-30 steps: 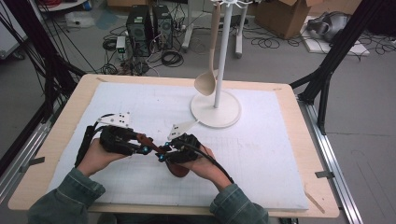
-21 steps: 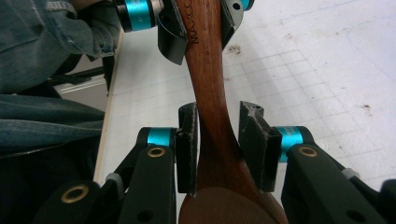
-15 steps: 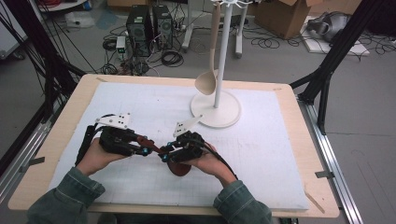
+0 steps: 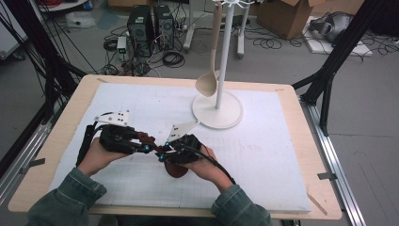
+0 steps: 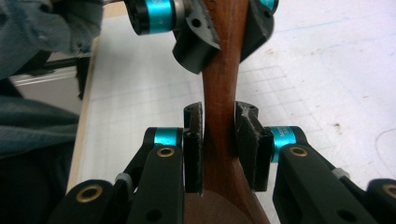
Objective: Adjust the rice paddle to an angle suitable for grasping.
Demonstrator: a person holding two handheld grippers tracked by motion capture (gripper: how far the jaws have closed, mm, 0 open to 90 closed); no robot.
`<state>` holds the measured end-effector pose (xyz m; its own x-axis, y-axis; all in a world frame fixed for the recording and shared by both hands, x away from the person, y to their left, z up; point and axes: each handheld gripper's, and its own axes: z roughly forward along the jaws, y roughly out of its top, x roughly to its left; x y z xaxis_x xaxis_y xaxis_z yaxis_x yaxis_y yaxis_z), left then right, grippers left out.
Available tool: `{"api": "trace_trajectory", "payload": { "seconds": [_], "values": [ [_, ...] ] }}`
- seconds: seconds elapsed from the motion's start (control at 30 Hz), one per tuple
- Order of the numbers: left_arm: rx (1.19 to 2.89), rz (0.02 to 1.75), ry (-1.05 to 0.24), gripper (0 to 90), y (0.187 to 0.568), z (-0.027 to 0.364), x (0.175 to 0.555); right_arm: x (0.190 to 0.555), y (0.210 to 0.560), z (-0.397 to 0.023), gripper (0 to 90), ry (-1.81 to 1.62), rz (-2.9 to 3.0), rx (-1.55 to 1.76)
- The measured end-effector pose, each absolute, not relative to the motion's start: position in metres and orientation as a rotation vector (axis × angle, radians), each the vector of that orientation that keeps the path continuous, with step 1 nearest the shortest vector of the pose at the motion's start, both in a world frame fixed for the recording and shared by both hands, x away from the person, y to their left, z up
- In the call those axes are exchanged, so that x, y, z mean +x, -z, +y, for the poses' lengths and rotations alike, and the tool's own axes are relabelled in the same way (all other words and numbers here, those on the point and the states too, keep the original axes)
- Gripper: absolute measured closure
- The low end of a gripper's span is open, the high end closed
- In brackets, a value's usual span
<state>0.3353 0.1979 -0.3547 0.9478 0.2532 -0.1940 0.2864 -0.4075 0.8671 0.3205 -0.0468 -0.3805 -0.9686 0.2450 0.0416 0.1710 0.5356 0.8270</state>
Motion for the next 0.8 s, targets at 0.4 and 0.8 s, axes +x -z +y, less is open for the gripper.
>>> {"api": "trace_trajectory", "payload": {
  "seconds": [0.4,0.8],
  "values": [
    [1.991,0.305,0.098,74.2,0.352,0.199,0.332,0.332,0.382,-0.053,68.5,-1.563,2.787,0.323],
    [1.986,0.337,0.055,60.7,0.35,0.203,0.332,0.327,0.378,-0.057,77.9,-1.543,2.732,0.328]
  ]
}}
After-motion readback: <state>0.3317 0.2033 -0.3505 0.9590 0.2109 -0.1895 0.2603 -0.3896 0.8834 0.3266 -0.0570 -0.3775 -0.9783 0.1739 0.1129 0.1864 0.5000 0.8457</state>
